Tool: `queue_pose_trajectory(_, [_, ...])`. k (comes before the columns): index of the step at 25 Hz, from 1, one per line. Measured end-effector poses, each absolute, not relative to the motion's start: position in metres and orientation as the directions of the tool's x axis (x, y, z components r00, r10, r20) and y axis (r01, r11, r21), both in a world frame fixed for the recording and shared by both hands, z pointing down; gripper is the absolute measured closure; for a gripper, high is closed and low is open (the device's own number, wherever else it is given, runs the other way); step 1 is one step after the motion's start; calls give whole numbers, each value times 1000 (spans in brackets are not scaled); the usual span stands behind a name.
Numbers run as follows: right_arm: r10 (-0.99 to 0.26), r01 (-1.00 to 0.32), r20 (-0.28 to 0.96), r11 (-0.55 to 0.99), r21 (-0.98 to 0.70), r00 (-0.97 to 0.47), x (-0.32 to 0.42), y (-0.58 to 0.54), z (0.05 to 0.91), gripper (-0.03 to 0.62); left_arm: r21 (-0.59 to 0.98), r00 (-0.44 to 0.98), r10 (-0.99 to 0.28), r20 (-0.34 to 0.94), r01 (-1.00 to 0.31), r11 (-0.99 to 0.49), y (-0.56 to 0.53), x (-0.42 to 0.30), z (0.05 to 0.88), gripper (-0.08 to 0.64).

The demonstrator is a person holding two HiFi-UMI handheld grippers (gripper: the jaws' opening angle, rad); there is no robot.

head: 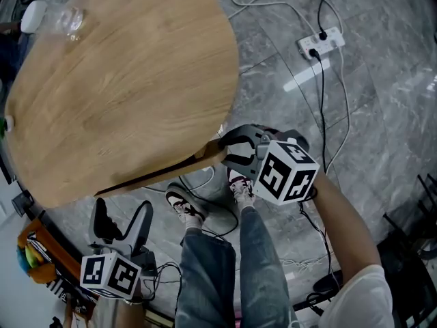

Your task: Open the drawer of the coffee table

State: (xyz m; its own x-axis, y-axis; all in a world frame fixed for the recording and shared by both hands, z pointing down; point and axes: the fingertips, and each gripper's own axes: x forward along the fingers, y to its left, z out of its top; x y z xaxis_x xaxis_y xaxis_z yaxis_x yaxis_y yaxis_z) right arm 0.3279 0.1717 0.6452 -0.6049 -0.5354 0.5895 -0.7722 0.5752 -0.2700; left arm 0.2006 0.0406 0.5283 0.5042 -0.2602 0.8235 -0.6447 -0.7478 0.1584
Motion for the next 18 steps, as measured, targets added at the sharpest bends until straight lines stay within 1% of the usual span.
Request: queue_pose_trajectory(18, [-422,-698,611,639,-323,-670,279,236,644,494,152,499,-261,826,-644,-750,53,191,524,-14])
